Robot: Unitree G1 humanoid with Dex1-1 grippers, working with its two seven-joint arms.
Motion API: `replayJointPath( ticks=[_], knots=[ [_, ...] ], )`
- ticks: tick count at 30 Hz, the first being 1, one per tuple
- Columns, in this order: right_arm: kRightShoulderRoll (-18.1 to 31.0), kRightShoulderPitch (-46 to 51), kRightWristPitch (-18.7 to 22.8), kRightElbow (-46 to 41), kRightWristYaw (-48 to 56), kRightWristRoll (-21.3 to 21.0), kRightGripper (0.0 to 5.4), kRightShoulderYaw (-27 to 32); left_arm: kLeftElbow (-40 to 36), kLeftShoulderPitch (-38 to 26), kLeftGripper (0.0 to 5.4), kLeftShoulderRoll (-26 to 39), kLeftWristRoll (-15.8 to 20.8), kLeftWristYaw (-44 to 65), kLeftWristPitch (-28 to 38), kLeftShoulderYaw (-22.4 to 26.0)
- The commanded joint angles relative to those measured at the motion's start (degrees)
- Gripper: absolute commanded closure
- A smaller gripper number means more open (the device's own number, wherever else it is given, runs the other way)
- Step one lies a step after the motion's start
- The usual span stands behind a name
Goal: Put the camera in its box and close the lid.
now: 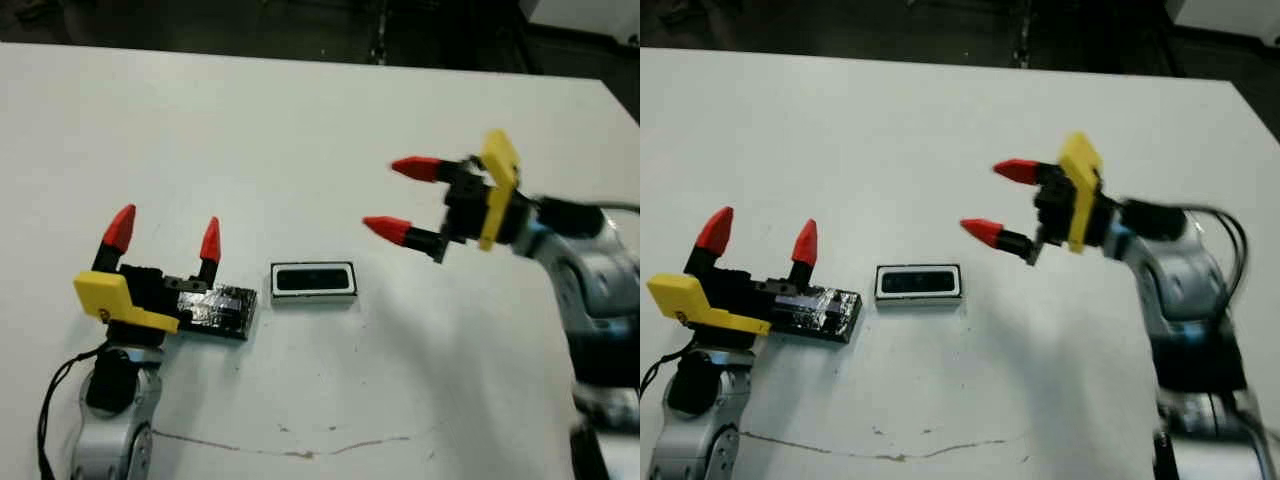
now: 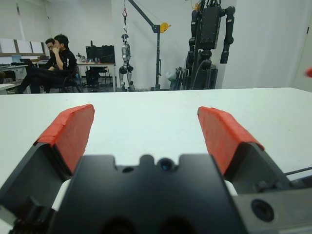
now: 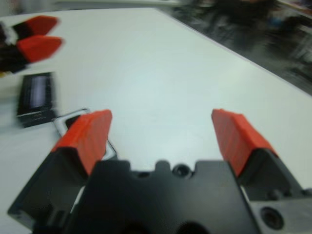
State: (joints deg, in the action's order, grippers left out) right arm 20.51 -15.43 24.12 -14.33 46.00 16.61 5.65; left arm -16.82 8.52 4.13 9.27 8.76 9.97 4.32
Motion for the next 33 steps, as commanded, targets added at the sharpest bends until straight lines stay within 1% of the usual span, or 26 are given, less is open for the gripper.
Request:
replayJointPath(
  ticks=[1,5,9,10,12,14,17,19,21,23,24,25,26,29,33],
  knots=[
    [-2.0,8.6,-3.8,-4.6,-6.7,-0.6,0.78,2.9,0.4,0.4,0.00,0.5,0.4,0.4,-0.4,0.3],
    [-4.9,17.1,-8.6,-7.0,-11.8,-0.1,1.42,4.0,0.2,0.2,0.00,1.2,0.7,0.9,-0.9,0.5],
    [-8.5,23.1,-13.1,-8.6,-16.2,-1.1,2.12,2.2,0.2,-0.2,0.00,2.0,0.8,1.6,-0.9,0.9],
    [-9.4,24.2,-14.4,-8.8,-17.5,-1.6,2.27,1.7,0.2,-0.3,0.00,2.2,0.7,1.7,-0.9,0.9],
    [-12.0,25.8,-18.2,-8.5,-20.9,-3.3,2.61,0.8,0.3,-0.5,0.00,2.9,0.4,2.1,-0.6,1.0],
    [-14.2,26.4,-21.2,-7.6,-23.7,-4.2,2.94,0.2,0.3,-0.7,0.00,3.9,0.7,3.1,-0.5,1.4],
    [-15.9,26.2,-23.8,-6.2,-26.4,-4.6,3.46,0.0,0.0,-1.1,0.00,5.9,2.3,5.4,-0.9,2.4],
    [-17.2,25.8,-24.3,-5.5,-28.5,-4.2,3.75,0.3,0.6,-2.0,0.00,8.4,5.2,9.2,-1.0,3.4],
    [-18.1,25.4,-24.0,-5.6,-30.7,-4.2,4.07,0.4,1.2,-3.3,0.00,11.9,8.9,14.2,-2.2,4.5],
    [-18.4,25.1,-23.3,-5.9,-32.2,-4.2,4.40,0.4,1.4,-5.2,0.00,16.1,12.1,18.5,-5.2,5.7],
    [-18.5,25.0,-23.1,-5.8,-32.6,-4.1,4.54,0.4,1.3,-6.0,0.00,17.8,13.1,19.9,-6.7,6.2],
    [-18.6,24.9,-22.6,-5.9,-33.0,-3.6,4.76,0.3,1.3,-7.1,0.00,20.0,13.9,21.7,-8.1,6.8],
    [-18.7,24.9,-22.2,-6.0,-33.3,-3.2,4.86,0.1,1.3,-7.9,0.00,21.9,14.5,23.3,-9.3,7.2],
    [-19.2,25.2,-21.2,-6.5,-34.7,-3.1,5.36,-0.4,2.0,-10.7,0.00,28.2,16.6,29.1,-13.4,8.1],
    [-19.2,25.3,-21.0,-6.8,-35.3,-3.4,5.38,-1.3,4.3,-15.3,0.00,37.0,18.1,38.7,-18.1,8.1]
  ],
)
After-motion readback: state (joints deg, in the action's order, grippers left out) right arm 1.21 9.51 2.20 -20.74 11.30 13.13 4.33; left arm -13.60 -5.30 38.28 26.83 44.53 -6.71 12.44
